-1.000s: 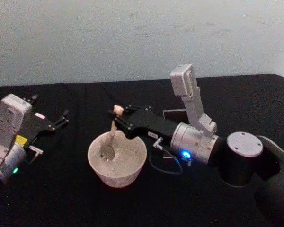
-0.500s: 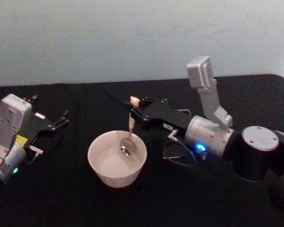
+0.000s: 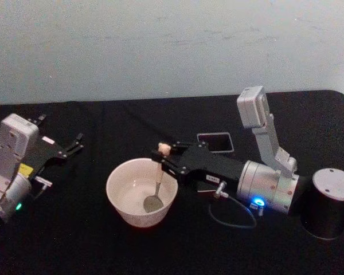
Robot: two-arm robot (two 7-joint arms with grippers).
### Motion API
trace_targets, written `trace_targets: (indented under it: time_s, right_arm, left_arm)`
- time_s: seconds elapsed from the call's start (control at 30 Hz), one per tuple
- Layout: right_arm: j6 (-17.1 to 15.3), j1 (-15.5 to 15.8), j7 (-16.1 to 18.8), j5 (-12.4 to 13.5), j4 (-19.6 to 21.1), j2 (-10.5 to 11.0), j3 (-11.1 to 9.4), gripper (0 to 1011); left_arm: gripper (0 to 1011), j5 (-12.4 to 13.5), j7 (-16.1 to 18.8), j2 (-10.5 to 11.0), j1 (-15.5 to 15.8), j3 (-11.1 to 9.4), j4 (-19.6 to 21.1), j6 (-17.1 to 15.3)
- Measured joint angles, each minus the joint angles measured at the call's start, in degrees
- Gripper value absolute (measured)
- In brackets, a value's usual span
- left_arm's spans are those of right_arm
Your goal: Pick up the stirring spoon with one hand, stir inside the cup, then place it back in its original position.
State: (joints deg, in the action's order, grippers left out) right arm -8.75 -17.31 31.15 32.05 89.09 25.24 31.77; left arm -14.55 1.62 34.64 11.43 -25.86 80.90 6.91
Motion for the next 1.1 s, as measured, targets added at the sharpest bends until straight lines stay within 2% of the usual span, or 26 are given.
trace_targets:
  time_s: [0.2, 0.47, 0.57, 0.73, 0.87, 1.0, 1.1]
  right_arm:
    - [-0.21, 0.26, 0.23, 0.34, 1.14, 0.22, 1.44, 223]
    - [0.32, -1.6, -1.91, -0.98, -1.63, -2.95, 3.13, 223]
    - [0.63, -2.86, -3.35, -1.75, -3.87, -5.1, 3.34, 223]
    - [0.76, -4.43, -5.13, -2.41, -6.96, -7.54, 2.81, 223]
    - [0.65, -5.19, -6.04, -2.51, -8.53, -8.46, 1.85, 223]
    - [0.36, -5.39, -6.23, -2.5, -8.95, -8.43, 0.94, 223]
    - [0.17, -5.02, -5.79, -2.34, -8.47, -7.55, 0.29, 223]
  left_arm:
    - [1001, 0.0, 0.0, 0.0, 0.0, 0.0, 0.0, 0.0]
    - [1001, 0.0, 0.0, 0.0, 0.0, 0.0, 0.0, 0.0]
    - [1001, 0.0, 0.0, 0.0, 0.0, 0.0, 0.0, 0.0]
    - [1001, 0.0, 0.0, 0.0, 0.0, 0.0, 0.0, 0.0]
    - [1001, 0.0, 0.0, 0.0, 0.0, 0.0, 0.0, 0.0]
    - [1001, 0.0, 0.0, 0.0, 0.0, 0.0, 0.0, 0.0]
    - [1001, 0.0, 0.0, 0.0, 0.0, 0.0, 0.0, 0.0]
